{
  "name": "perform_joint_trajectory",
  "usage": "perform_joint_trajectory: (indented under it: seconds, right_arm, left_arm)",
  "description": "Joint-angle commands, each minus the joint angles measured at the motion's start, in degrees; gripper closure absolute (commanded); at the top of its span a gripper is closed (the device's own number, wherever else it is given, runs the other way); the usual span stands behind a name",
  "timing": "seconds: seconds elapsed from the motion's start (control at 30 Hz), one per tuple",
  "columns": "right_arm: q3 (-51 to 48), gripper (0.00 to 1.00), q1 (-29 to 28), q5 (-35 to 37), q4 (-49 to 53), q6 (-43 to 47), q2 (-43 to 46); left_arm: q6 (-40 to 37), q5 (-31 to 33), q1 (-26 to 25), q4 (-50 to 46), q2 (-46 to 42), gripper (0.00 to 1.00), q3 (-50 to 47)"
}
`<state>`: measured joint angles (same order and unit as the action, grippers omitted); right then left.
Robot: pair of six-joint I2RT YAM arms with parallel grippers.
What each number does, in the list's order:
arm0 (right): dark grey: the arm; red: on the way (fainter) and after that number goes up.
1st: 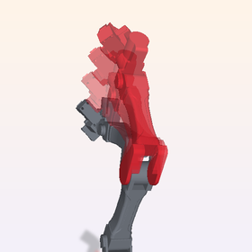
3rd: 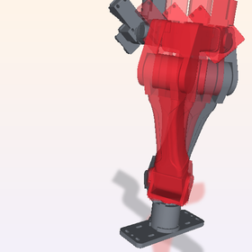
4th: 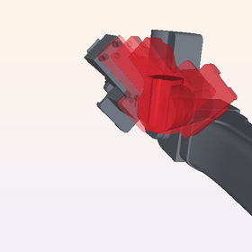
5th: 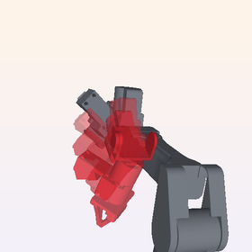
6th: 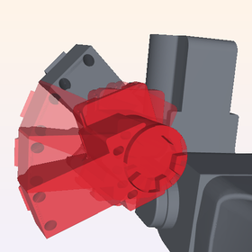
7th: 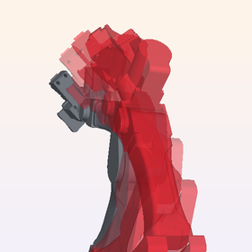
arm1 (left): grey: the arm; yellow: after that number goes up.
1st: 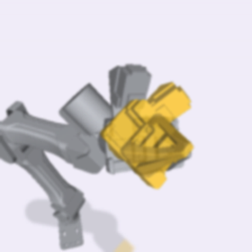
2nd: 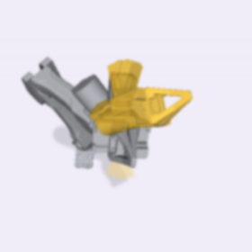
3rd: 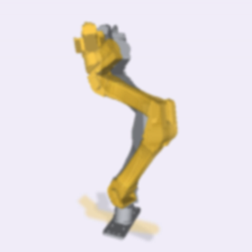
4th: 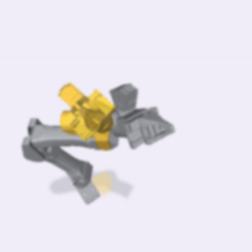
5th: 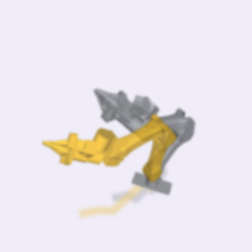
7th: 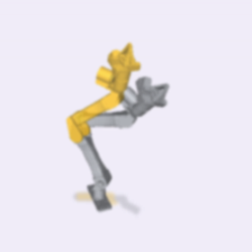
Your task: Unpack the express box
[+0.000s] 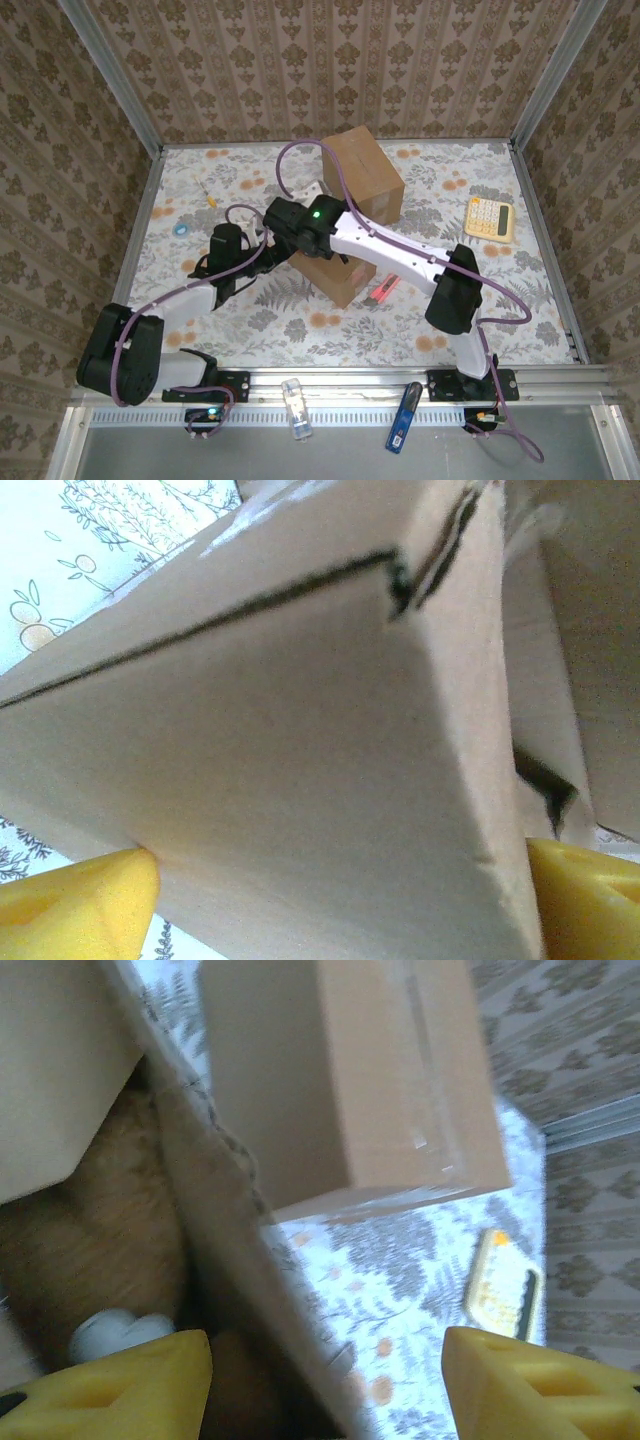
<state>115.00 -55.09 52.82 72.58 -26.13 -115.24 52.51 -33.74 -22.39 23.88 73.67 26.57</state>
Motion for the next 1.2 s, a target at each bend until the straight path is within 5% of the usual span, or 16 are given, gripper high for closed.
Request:
perform_joint_trajectory:
  seconds: [0.0, 0.2, 0.6, 0.8, 0.93, 1.17]
  right_arm:
    - [2.7, 0.36, 2.6, 8.3, 2.1, 1.5, 1.4]
    - [1.9, 0.36, 3.8, 4.3, 0.3, 3.9, 2.3]
    - [-3.9, 0.33, 8.3, -20.0, -7.1, 12.9, 5.1]
    - [-3.7, 0.55, 11.5, -28.7, -8.0, 15.6, 6.1]
    - [-3.0, 0.6, 12.1, -31.6, -7.9, 16.3, 6.5]
    - [-3.1, 0.92, 12.6, -35.1, -7.6, 15.7, 6.5]
  left_arm:
    - [-4.2, 2.1, 0.4, -12.3, 3.1, 0.1, -4.3]
    - [-4.4, 1.9, 0.7, -13.3, 1.7, 0.1, -4.0]
    - [-8.5, 1.1, 1.8, -20.9, -0.7, 0.07, 3.8]
    - [-12.0, 0.7, 2.6, -25.8, -0.2, 0.05, 10.7]
    - [-13.4, 0.3, 3.1, -28.0, 0.4, 0.02, 14.7]
    - [-16.2, -1.7, 3.4, -31.9, -0.5, 0.0, 22.1]
